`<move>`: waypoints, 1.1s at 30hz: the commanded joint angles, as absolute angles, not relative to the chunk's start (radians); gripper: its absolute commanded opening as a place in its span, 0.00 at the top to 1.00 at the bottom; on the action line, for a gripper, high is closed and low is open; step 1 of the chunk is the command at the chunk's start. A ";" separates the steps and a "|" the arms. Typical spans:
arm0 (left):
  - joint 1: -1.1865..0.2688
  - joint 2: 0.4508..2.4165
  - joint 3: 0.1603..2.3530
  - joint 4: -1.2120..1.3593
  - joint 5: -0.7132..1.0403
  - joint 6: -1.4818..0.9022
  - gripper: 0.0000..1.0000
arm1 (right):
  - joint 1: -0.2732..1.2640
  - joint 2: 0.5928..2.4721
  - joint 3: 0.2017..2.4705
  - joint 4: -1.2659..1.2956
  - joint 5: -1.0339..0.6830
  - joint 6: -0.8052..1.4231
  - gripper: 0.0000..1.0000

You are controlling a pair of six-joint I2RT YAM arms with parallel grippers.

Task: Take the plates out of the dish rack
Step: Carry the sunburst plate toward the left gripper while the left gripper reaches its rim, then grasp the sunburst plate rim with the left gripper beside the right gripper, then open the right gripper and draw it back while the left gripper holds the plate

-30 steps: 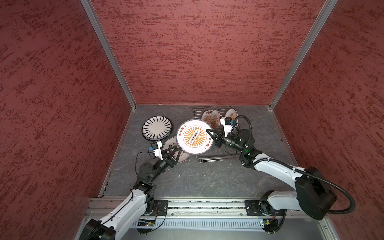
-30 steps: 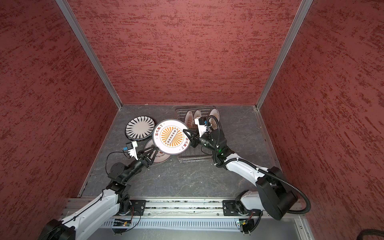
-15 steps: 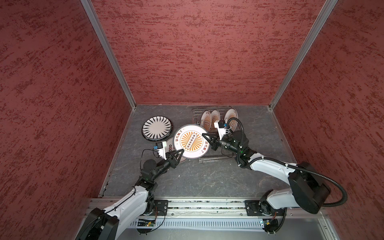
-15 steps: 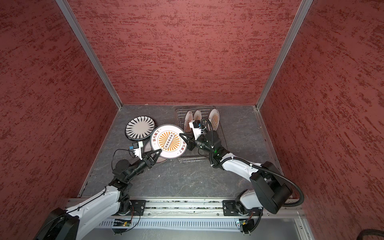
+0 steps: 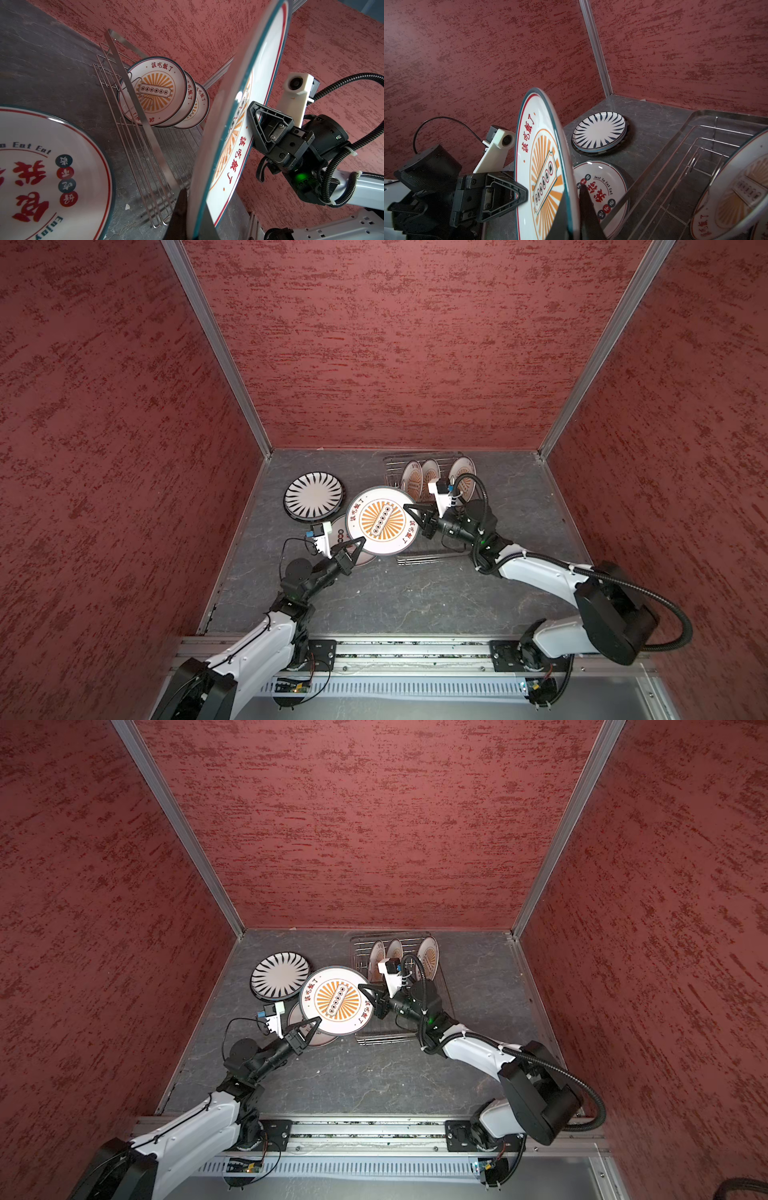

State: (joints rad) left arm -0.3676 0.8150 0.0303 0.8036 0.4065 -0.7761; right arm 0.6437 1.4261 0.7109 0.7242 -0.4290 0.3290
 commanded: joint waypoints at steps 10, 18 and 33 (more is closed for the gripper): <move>-0.371 0.729 0.031 0.778 0.407 -0.767 1.00 | 0.648 1.448 0.783 0.703 -0.485 0.283 0.61; -0.358 0.588 0.011 0.665 0.345 -0.767 1.00 | 0.649 1.448 0.810 0.634 -0.423 0.286 0.01; -0.147 0.388 -0.026 0.367 0.267 -0.978 1.00 | 0.652 1.445 0.811 0.591 -0.380 0.260 0.01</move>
State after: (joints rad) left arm -0.1722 0.4210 0.0093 0.4053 0.2855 -0.9195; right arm 0.6453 1.4452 0.7765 0.6353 -0.3878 0.2848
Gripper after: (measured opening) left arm 0.078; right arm 0.990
